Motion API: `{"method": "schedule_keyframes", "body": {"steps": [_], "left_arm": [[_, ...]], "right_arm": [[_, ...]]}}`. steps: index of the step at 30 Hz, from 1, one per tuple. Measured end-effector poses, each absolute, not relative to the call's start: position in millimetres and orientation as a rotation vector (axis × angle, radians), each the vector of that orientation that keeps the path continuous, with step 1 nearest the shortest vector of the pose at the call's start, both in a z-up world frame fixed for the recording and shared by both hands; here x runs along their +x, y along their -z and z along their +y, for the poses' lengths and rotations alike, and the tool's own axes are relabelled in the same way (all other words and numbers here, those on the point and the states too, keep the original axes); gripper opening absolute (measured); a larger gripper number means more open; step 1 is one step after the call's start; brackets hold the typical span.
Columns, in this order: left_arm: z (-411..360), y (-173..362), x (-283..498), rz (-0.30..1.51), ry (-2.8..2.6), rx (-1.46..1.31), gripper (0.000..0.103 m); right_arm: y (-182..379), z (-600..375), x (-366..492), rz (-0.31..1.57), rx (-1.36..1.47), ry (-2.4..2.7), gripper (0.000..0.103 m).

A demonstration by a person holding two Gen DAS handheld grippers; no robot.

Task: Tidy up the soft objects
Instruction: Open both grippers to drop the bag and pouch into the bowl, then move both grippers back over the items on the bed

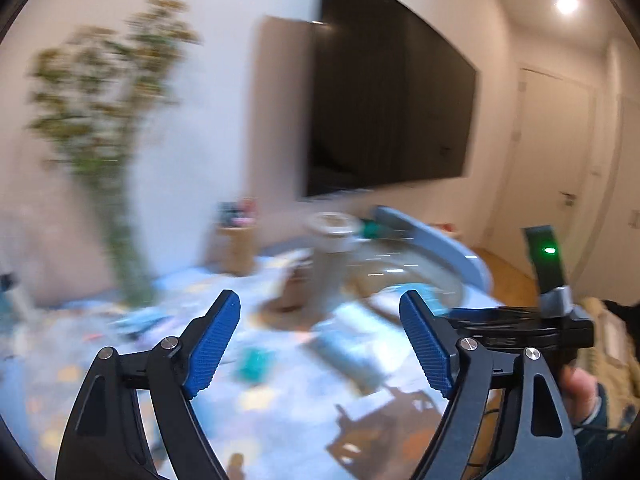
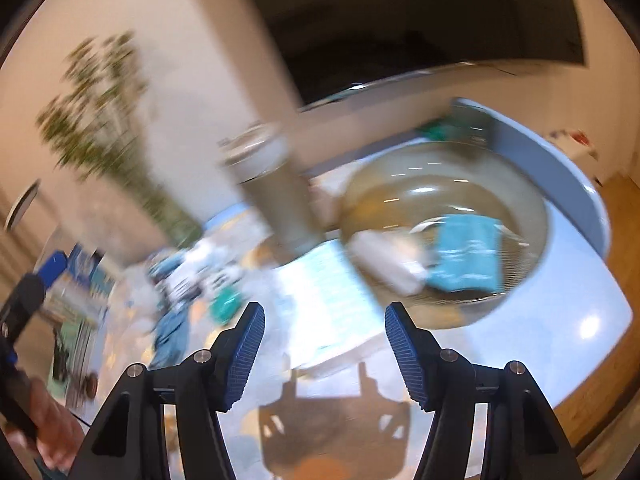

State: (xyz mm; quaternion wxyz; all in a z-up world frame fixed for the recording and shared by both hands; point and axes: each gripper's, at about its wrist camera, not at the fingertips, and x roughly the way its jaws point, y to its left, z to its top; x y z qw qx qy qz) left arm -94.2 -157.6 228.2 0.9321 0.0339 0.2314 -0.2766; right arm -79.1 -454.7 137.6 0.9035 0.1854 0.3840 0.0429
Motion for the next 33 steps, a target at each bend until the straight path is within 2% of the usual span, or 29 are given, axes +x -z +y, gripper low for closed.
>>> {"method": "schedule_keyframes", "body": {"steps": [6,15,19,24,33], "left_arm": [[-45.8,-214.1,-106.4,0.493,0.358,-0.021,0.083],[41.5,-112.6,-94.6,0.691,0.232,-0.110,0.083],[45.3,-61.8,-85.8,0.805,0.251,-0.129,0.083],[39.7,-23.9,-85.2,0.889,0.263,-0.124,0.083],[28.1,-3.4,-77.6,0.911,0.262,-0.082,0.083]], "right_arm": [[-128.0,-359.0,-63.9,0.829,0.275,-0.242,0.078],[-65.2,-262.0,-37.7,0.885,0.227,-0.411,0.078],[-35.3,-265.4,-23.4,0.888,0.246,-0.384,0.078],[-7.4,-285.9,-11.4,0.906,0.285,-0.311,0.078],[-1.6,-295.1,-5.1,0.915,0.313,-0.297,0.082]]}}
